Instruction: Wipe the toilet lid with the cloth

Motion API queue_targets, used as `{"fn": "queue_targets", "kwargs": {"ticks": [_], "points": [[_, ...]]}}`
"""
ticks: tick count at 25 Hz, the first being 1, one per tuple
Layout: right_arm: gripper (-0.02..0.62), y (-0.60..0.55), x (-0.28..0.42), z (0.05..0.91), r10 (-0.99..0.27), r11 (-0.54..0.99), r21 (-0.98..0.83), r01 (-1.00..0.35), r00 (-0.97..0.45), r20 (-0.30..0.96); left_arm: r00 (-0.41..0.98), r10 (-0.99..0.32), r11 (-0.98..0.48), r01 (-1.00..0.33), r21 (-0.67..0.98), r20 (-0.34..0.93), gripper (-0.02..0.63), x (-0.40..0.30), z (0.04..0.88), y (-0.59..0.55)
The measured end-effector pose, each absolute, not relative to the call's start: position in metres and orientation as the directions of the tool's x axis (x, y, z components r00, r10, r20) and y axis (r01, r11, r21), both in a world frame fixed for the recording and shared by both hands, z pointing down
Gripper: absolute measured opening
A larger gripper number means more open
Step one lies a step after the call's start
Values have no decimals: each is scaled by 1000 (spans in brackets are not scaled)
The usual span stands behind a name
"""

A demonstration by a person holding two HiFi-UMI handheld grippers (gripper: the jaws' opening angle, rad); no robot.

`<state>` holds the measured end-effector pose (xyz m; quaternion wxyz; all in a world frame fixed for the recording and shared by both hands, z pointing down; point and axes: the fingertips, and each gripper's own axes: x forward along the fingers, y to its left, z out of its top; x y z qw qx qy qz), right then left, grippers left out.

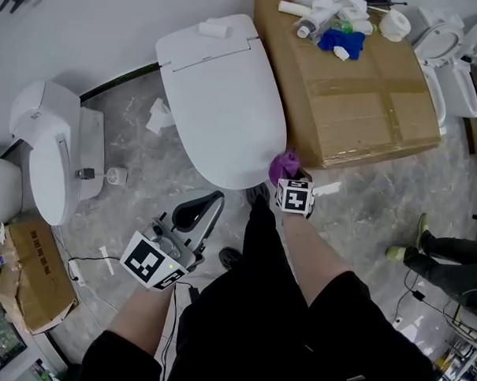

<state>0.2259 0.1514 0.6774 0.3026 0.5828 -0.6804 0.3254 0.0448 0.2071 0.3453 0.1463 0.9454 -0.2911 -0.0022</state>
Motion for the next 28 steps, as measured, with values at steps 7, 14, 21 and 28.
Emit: {"fn": "queue_targets", "kwargs": {"ticks": [7, 14, 21, 28], "points": [[75, 187, 200, 551, -653, 244, -119, -962, -254, 713, 824, -564, -777, -552, 301, 56, 17, 39, 292, 256], [75, 239, 168, 399, -661, 417, -176, -892, -430, 615, 829, -557, -781, -546, 303, 58, 17, 34, 227, 293], [75, 291, 154, 302, -581, 611, -234, -756, -629, 517, 774, -632, -724, -607, 327, 38, 17, 50, 180, 315], [75, 305, 166, 194, -563, 732, -227, -642, -758, 328, 737, -676, -696, -648, 309, 22, 17, 93, 129, 332]]}}
